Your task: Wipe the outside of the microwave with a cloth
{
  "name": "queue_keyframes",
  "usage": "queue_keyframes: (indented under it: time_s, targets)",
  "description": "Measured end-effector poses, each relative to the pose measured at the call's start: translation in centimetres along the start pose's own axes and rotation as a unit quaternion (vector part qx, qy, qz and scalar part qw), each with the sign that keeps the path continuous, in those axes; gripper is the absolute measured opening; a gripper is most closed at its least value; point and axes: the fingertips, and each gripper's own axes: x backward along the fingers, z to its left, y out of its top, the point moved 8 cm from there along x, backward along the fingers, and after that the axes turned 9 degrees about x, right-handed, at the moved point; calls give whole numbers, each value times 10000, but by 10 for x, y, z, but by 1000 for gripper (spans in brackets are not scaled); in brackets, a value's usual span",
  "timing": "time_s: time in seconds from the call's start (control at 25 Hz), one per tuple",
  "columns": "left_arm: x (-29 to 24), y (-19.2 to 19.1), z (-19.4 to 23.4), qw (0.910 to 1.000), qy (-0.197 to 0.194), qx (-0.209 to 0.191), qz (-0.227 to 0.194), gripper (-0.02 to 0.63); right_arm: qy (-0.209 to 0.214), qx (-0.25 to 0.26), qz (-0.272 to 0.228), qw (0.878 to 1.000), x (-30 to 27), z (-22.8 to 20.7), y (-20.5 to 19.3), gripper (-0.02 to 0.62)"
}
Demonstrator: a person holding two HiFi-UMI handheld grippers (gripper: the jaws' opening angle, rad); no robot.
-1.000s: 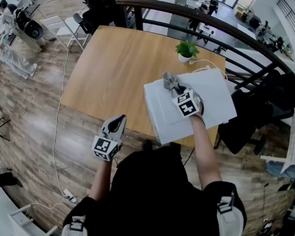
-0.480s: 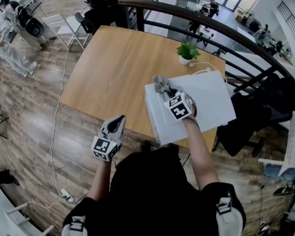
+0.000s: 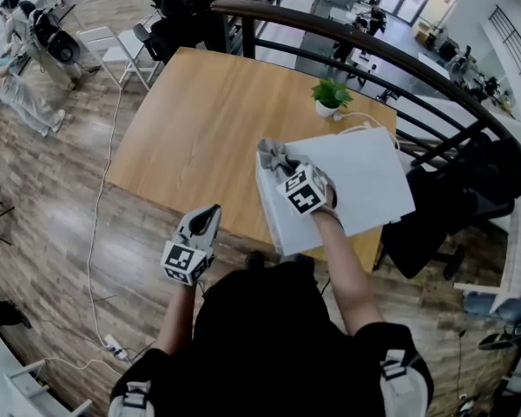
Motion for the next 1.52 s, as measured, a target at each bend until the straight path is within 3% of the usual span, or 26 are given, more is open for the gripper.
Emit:
queue_keyframes:
  time_s: [0.28, 0.8, 1.04, 1.2, 1.52]
  targets:
    - [6, -3, -1, 10000, 16, -14, -25, 3, 230, 311, -14, 9993, -4, 28, 14, 21]
    - [22, -9, -2, 9999, 110, 25, 6, 3, 420, 534, -309, 9972, -3, 35, 14, 23]
    - [30, -13, -1, 9997, 242, 91, 39, 3, 234, 155, -765, 9967, 10, 26, 7, 25]
    - [27, -11, -5, 9996, 265, 43, -27, 3, 338, 133, -1010, 9942, 23, 24, -2, 25]
    - [12, -3, -30, 9998, 194, 47, -28, 3, 534, 407, -2215, 9728, 81, 34, -25, 25]
